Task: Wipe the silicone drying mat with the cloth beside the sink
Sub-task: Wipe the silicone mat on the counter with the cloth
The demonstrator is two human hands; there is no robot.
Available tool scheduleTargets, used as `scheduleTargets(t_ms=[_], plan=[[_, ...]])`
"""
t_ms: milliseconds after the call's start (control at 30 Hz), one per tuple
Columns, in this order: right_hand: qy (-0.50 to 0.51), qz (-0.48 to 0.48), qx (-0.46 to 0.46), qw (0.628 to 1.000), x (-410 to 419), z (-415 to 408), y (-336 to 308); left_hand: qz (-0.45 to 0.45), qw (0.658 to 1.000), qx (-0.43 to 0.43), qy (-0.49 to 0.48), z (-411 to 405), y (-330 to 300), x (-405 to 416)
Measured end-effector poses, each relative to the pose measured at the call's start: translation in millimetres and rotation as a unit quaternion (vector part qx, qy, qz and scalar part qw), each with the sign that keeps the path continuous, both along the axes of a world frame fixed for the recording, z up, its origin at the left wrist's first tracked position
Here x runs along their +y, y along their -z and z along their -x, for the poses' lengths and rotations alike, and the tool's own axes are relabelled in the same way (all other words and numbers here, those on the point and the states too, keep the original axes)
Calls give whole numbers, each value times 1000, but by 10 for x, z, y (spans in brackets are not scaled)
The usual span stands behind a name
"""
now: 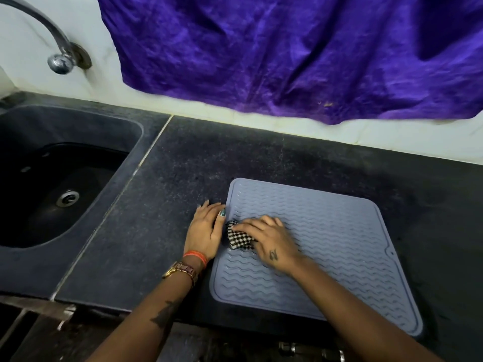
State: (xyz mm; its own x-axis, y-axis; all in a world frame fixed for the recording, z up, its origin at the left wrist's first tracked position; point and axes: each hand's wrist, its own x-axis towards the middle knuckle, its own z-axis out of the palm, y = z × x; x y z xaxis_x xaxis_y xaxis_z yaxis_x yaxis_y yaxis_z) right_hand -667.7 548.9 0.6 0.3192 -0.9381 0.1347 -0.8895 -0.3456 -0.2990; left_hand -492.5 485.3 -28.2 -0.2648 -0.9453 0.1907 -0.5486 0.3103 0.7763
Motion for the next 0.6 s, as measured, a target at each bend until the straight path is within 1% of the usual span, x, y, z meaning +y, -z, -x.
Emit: scheduleTargets(t_ms=[33,100,167,267,333,400,467,533,600], plan=[[-6,8,-8,1000,-53,37,-26,1,1000,-7,1,1,1,-1],[14,46,-17,999,-178,77,-68,2,1000,-20,4,6,3,-10],[48,55,7,997,-274,41,-66,2,999,-35,10,15,4,-14],[45,19,60,997,-331,7,89,1,999,-43,16,15,6,-16],[13,5,55,998,-394,69,81,3,999,-47,16,18,1,-18],[-7,-7,27,1000,-513,154,-10,5,998,-55,16,24,-5,-19],[29,28,14,999,-618,197,-51,7,998,-60,15,26,-6,-18],[76,52,49,995,-651,141,-17,8,998,-61,14,24,-1,-19],[79,37,80,993,-644,67,100,6,998,-63,15,20,8,-19]])
